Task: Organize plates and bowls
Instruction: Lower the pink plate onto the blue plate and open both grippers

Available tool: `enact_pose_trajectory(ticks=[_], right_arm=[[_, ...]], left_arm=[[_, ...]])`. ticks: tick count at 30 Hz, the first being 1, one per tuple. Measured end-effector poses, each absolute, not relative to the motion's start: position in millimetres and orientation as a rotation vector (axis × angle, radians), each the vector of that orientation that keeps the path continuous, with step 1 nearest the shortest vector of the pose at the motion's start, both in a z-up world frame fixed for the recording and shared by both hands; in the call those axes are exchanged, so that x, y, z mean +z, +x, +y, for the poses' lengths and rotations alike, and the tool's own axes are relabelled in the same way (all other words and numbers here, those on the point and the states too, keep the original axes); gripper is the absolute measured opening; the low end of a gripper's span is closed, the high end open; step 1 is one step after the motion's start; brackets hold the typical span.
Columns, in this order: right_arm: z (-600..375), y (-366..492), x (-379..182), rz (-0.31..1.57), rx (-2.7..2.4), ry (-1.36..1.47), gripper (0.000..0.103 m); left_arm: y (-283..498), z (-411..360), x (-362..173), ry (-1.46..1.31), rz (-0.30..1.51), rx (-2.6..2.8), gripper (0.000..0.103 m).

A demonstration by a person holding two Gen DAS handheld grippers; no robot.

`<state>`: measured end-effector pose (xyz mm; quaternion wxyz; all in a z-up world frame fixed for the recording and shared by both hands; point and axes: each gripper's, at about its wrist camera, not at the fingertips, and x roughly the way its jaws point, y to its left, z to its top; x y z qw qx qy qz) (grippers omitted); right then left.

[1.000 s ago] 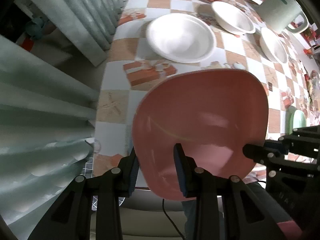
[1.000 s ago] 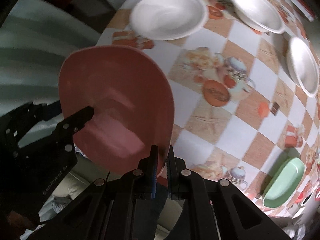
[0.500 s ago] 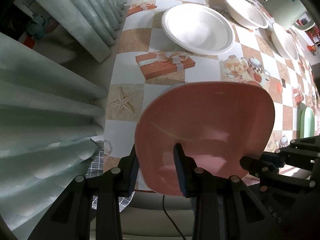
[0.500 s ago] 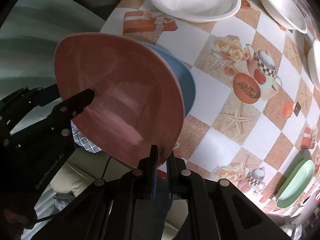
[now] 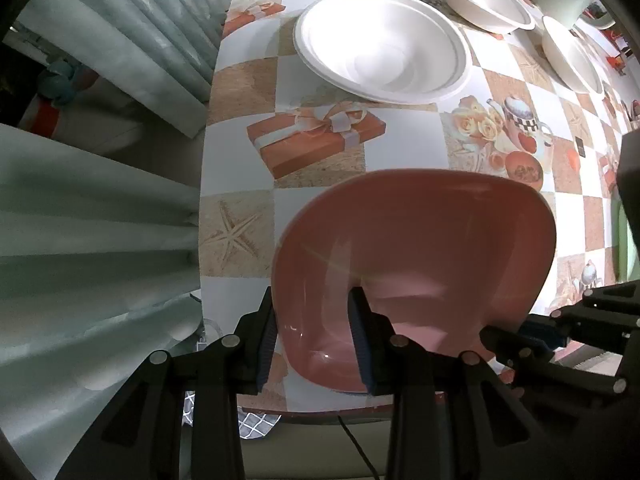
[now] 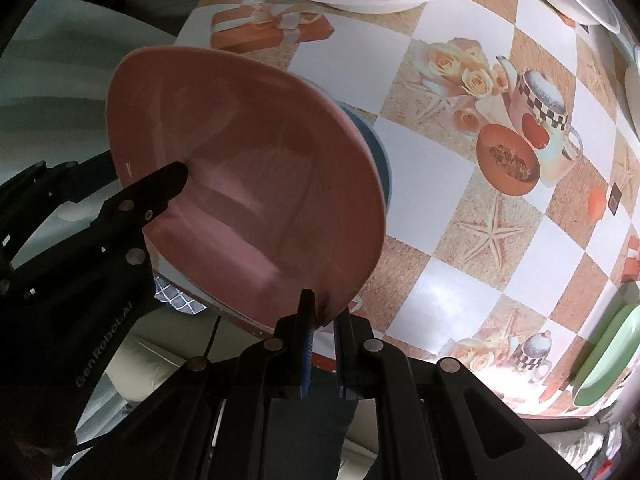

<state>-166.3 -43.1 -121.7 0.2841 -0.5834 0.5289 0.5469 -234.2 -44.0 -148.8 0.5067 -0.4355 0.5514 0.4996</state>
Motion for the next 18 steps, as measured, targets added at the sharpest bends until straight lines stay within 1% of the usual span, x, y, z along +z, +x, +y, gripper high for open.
enact_pose_trajectory(ticks=[3, 5, 6, 7, 8, 9, 11, 12, 14, 16, 17, 18], right_arm=[[-43, -161, -123, 1.419, 1.459, -1.554, 0.011], [-41, -159, -123, 1.426, 1.467, -1.551, 0.011], [-40, -159, -123, 1.428, 1.474, -1.55, 0.011], [-37, -158, -121, 1.428, 1.482, -1.551, 0.011], [-34, -158, -118, 1.423, 1.488, -1.552, 0.011], [-33, -158, -117, 1.408, 1.489, -1.56, 0.011], [-33, -155, -119, 1.398, 1.494, -1.569, 0.012], [-33, -154, -119, 1.401, 1.494, -1.568, 0.012], [-39, -154, -113, 1.405, 1.495, -1.563, 0.014], [-40, -149, -111, 1.376, 1.485, -1.578, 0.035], [-41, -145, -110, 1.345, 1.48, -1.593, 0.069], [-42, -142, -110, 1.334, 1.486, -1.596, 0.086]], left_arm=[[-236, -46, -149, -1.048, 1.321, 1.202, 0.037], [-236, -48, -149, -1.04, 1.313, 1.212, 0.041], [-236, -46, -149, -1.039, 1.309, 1.21, 0.047], [-236, -48, -148, -1.04, 1.297, 1.205, 0.056], [-235, -49, -148, -1.036, 1.291, 1.202, 0.061], [-232, -49, -148, -1.027, 1.288, 1.202, 0.07], [-227, -53, -144, -0.977, 1.303, 1.223, 0.074], [-226, -53, -142, -0.963, 1.312, 1.233, 0.078], [-226, -52, -141, -0.96, 1.31, 1.246, 0.08], [-228, -52, -138, -0.963, 1.295, 1.268, 0.082], [-231, -51, -138, -0.973, 1.282, 1.28, 0.084], [-235, -50, -137, -0.999, 1.266, 1.281, 0.09]])
